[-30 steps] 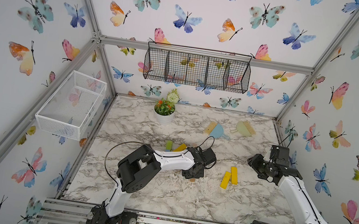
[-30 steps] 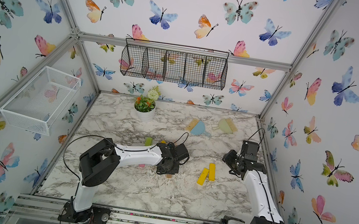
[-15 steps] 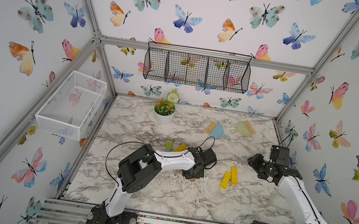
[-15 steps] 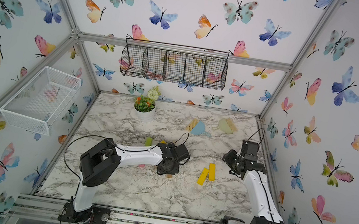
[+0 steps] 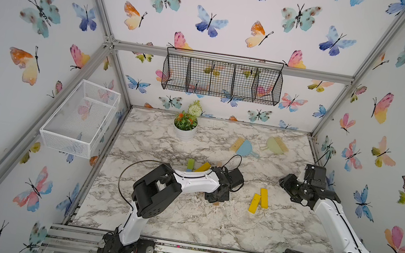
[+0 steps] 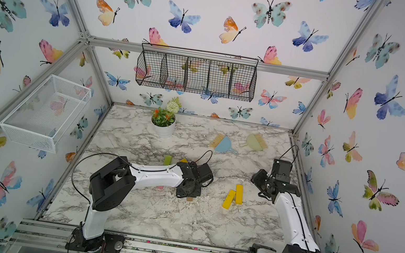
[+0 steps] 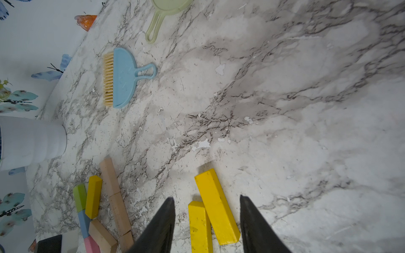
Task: Assemble the letter k with building blocks
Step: Assemble the building block at the center of the board.
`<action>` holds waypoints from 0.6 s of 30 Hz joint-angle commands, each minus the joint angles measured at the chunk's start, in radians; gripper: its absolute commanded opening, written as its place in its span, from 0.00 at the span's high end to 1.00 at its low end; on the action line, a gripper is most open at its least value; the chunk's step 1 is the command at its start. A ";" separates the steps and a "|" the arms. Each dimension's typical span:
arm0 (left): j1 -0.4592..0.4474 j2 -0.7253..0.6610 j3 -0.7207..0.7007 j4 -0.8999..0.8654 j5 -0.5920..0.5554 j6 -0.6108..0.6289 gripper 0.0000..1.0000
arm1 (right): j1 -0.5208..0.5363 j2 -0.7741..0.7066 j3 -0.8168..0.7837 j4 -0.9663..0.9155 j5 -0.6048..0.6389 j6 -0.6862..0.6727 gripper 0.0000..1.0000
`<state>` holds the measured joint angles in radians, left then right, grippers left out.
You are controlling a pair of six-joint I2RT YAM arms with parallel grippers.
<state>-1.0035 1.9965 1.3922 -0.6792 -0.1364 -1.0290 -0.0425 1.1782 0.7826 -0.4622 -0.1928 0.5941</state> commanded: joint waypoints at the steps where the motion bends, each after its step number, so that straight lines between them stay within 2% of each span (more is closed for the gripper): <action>1: -0.001 0.031 0.003 -0.063 -0.007 0.008 0.99 | -0.005 -0.008 -0.014 0.006 -0.016 0.007 0.50; 18: -0.002 0.061 0.027 -0.065 -0.008 0.050 1.00 | -0.005 0.000 -0.020 0.010 -0.020 0.009 0.50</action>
<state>-1.0035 2.0151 1.4162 -0.7074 -0.1379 -0.9958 -0.0425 1.1782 0.7795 -0.4614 -0.2005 0.5949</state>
